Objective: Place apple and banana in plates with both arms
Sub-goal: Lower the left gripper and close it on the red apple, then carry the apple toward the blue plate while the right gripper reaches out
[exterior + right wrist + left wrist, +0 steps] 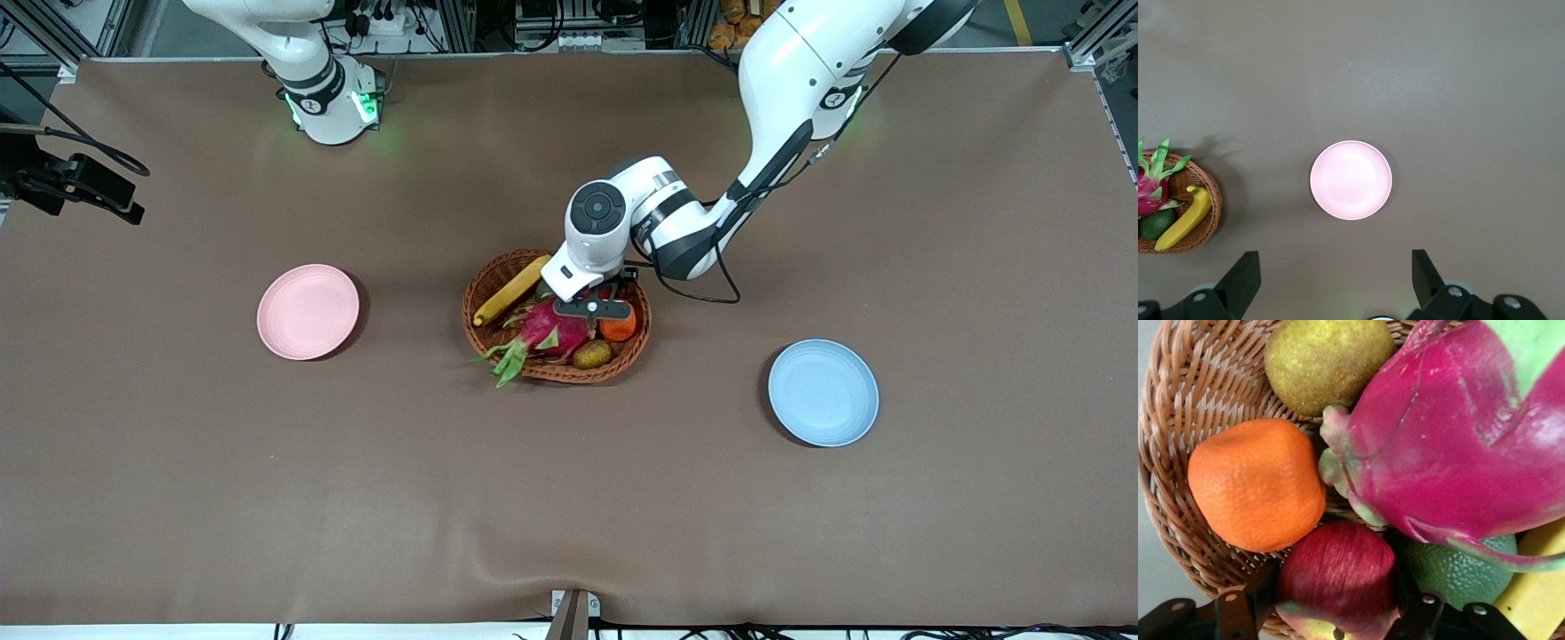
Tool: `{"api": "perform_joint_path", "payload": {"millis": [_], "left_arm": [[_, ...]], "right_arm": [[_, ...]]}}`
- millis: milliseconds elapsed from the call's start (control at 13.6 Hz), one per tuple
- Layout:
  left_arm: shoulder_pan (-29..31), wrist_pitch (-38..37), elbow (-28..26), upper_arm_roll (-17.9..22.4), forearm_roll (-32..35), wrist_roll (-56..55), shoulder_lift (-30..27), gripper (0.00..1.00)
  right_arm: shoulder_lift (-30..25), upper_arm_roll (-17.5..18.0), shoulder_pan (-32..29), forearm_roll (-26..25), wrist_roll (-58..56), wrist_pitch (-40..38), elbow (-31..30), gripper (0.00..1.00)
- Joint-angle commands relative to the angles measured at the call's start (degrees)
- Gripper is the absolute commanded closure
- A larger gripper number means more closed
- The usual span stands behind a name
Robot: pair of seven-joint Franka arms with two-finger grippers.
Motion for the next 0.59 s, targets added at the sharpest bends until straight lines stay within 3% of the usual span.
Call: {"api": "perform_joint_path", "payload": {"millis": [0, 514], "left_arm": [[0.09, -0.31, 0.76, -0.11, 1.58, -1.17, -0.16, 1.00], [2.81, -7.60, 1.11, -0.46, -2.01, -1.08, -7.71, 1.00]], "right_arm": [[0.43, 0.24, -0.68, 0.93, -0.34, -0.61, 1.15, 0.00], [0.52, 0.24, -0.68, 1.02, -0.34, -0.70, 1.15, 0.00]]}}
